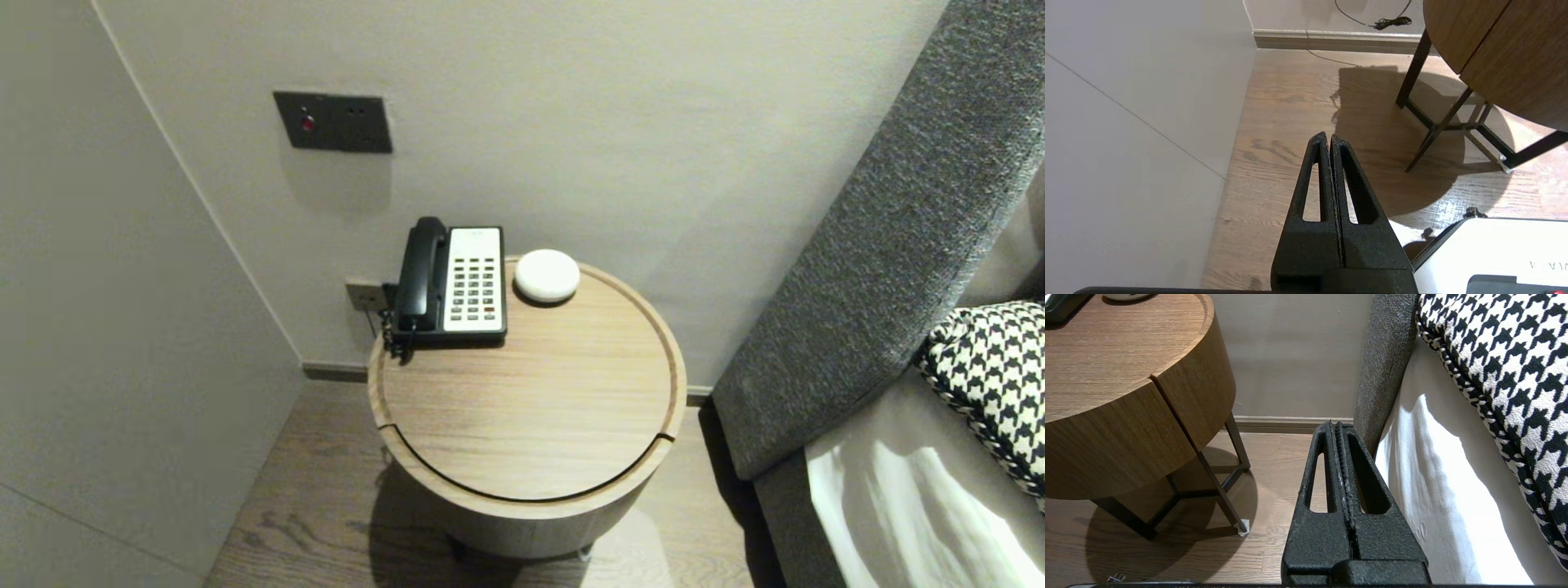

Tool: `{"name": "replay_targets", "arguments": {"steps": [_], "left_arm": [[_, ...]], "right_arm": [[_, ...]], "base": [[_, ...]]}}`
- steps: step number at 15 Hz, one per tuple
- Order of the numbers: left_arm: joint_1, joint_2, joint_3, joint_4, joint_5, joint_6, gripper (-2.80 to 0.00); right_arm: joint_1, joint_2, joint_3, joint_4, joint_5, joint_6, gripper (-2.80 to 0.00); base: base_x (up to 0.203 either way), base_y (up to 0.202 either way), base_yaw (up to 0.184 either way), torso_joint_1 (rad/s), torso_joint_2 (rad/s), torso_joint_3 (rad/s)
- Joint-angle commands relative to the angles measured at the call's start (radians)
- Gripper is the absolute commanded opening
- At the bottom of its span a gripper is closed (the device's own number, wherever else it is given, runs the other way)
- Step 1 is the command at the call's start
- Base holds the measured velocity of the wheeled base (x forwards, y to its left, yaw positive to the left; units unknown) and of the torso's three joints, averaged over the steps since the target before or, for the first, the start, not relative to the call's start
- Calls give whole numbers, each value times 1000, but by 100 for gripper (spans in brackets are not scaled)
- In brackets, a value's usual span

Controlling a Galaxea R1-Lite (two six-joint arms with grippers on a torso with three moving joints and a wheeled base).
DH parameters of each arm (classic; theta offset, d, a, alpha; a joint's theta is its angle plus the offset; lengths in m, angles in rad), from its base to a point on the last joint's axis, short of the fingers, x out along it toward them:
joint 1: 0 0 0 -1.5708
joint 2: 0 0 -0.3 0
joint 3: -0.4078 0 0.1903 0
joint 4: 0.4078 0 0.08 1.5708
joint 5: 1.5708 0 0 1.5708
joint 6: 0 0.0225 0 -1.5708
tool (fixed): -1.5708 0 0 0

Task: Open the nightstand drawer

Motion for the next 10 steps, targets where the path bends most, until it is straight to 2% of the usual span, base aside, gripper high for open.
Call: {"name": "replay_targets", "arguments": {"steps": [1, 6, 8, 10], "left_arm": [[1, 2, 4, 7, 0, 0, -280], [7, 13, 1, 9, -1, -2, -280], [59, 14, 1, 13, -1, -10, -280], [59, 9, 1, 11, 3, -26, -280]], "right_arm": [[0, 0, 40, -1, 0, 0, -280], [0, 0, 40, -1, 0, 0, -280], [0, 0, 40, -1, 0, 0, -280], [0, 0, 40, -1, 0, 0, -280]], "base": [[0, 0, 0, 0, 0, 0], [0, 0, 0, 0, 0, 0], [0, 0, 0, 0, 0, 0], [0, 0, 0, 0, 0, 0]]}}
